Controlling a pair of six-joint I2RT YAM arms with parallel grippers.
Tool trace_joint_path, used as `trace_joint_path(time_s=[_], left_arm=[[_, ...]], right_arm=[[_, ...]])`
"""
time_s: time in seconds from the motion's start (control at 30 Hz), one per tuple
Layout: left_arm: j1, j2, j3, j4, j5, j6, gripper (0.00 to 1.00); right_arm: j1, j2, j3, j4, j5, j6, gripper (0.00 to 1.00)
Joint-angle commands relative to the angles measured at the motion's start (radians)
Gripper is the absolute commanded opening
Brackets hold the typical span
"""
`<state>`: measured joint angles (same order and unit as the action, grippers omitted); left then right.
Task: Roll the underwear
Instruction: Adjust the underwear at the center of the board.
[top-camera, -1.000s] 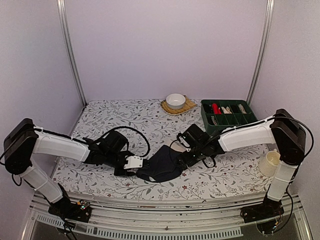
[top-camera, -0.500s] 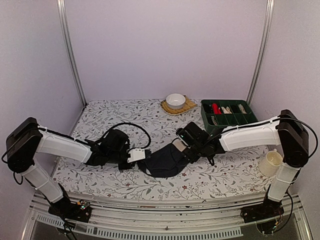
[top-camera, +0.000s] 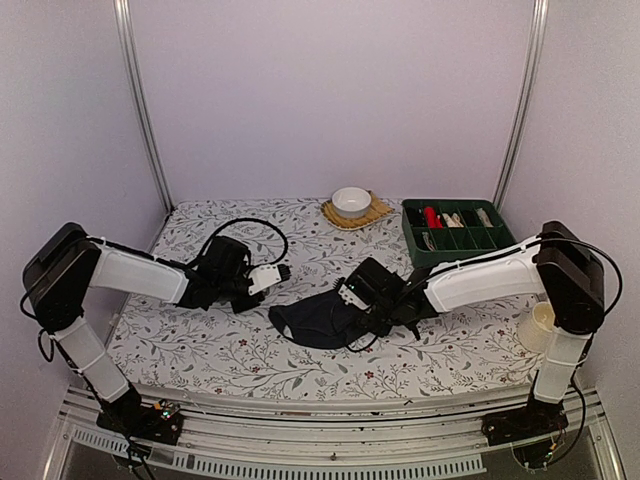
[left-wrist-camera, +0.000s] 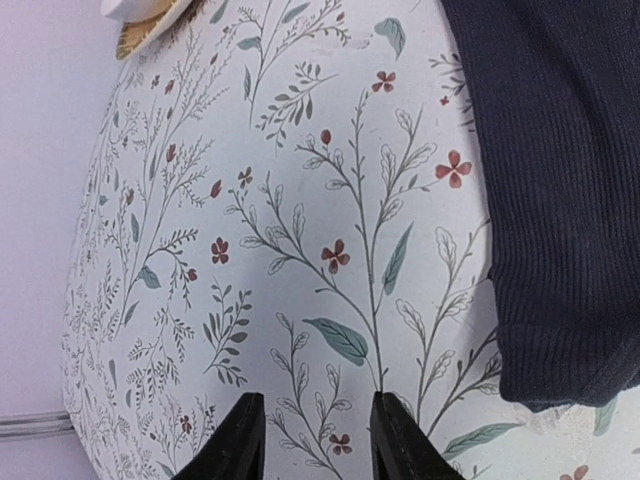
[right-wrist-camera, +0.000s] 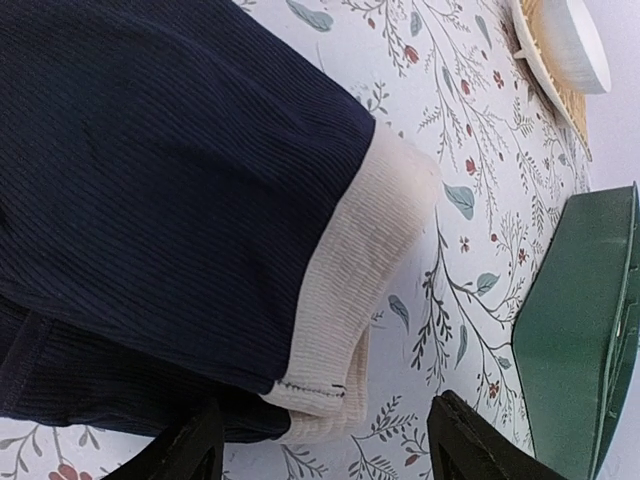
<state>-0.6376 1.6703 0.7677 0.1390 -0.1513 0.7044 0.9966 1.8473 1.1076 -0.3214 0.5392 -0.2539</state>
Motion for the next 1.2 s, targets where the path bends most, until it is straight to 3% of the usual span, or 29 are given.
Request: trace_joint_path(time_s=[0.0, 0.2, 0.43, 0.57, 0.83, 1.07, 1.17], left_arm=[[0.007, -0.011, 0.014, 0.007, 0.005, -0.022, 0.39], [0.007, -0.064, -0.015, -0.012, 0.048, -0.045, 0.41], [0.007, -0.12, -0.051, -0.013, 0.078, -0.039, 0.43], [0.007, -0.183, -0.089, 0.015, 0.118, -0.019, 0.48], [-0.047, -0.347, -0.169, 0.053, 0.289, 0.021, 0.75], [-0.139, -0.424, -0.233, 0.149, 0.311, -0.019, 0.96], [-0.173, -0.39, -0.228, 0.187, 0.262, -0.029, 0.99]], right_arm=[[0.012, 0.048, 0.057, 0.041, 0.005, -0.072, 0.72], [0.013, 0.122, 0.094, 0.052, 0.052, -0.115, 0.58], [0.015, 0.133, 0.165, 0.03, 0.03, -0.143, 0.04], [0.017, 0.102, 0.319, -0.151, 0.021, -0.072, 0.02], [0.03, 0.171, 0.645, -0.511, 0.043, 0.059, 0.02], [0.032, 0.148, 0.664, -0.53, 0.011, 0.118, 0.03], [0.032, 0.147, 0.661, -0.533, 0.005, 0.122, 0.03]])
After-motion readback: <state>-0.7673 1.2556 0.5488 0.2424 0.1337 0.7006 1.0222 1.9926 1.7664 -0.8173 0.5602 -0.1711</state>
